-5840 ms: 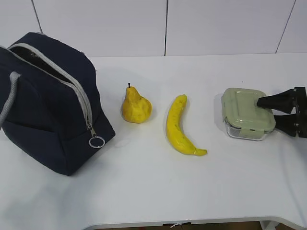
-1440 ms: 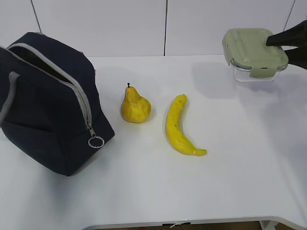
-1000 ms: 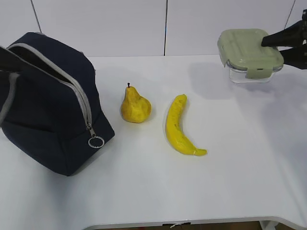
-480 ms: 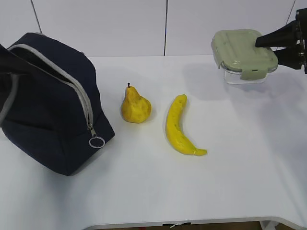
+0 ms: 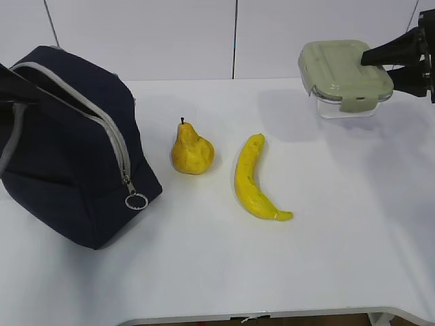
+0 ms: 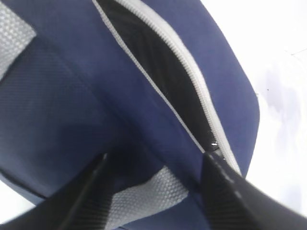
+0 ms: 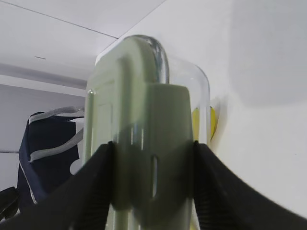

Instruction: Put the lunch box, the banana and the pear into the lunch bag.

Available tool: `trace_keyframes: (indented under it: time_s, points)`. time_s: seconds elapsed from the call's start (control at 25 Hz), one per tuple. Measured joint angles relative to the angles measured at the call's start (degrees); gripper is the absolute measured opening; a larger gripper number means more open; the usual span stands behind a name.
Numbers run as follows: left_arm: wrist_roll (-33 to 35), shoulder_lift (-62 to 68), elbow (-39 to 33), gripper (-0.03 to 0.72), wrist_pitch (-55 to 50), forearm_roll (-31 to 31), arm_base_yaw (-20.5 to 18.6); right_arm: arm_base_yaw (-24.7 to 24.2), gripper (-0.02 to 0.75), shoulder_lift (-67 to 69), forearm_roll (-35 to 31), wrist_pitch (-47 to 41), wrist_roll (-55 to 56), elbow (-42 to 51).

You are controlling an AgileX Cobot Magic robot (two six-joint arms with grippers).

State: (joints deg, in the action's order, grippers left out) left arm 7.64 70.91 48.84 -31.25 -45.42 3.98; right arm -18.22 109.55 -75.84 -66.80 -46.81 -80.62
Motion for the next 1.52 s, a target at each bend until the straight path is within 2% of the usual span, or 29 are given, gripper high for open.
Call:
trace_keyframes:
  time_s: [0.28, 0.64, 0.92, 1.52]
  points:
    - [0.0, 0.0, 0.0, 0.16, -0.11, 0.28, 0.0, 2.21, 0.377, 0.0, 0.04, 0.0, 0.25, -2.19]
    - [0.0, 0.0, 0.0, 0.02, -0.68, 0.64, 0.0, 4.79, 0.377, 0.0, 0.76, -0.13, 3.47, -6.77]
    - [0.0, 0.0, 0.0, 0.005, -3.04, 0.54, 0.0, 10.85, 0.377, 0.0, 1.62, -0.54, 5.07, -10.26]
    - [2.2, 0.0, 0.0, 0.005, -4.73, -6.12, 0.0, 26.9, 0.377, 0.0, 7.52, -0.12, 10.01, -19.89]
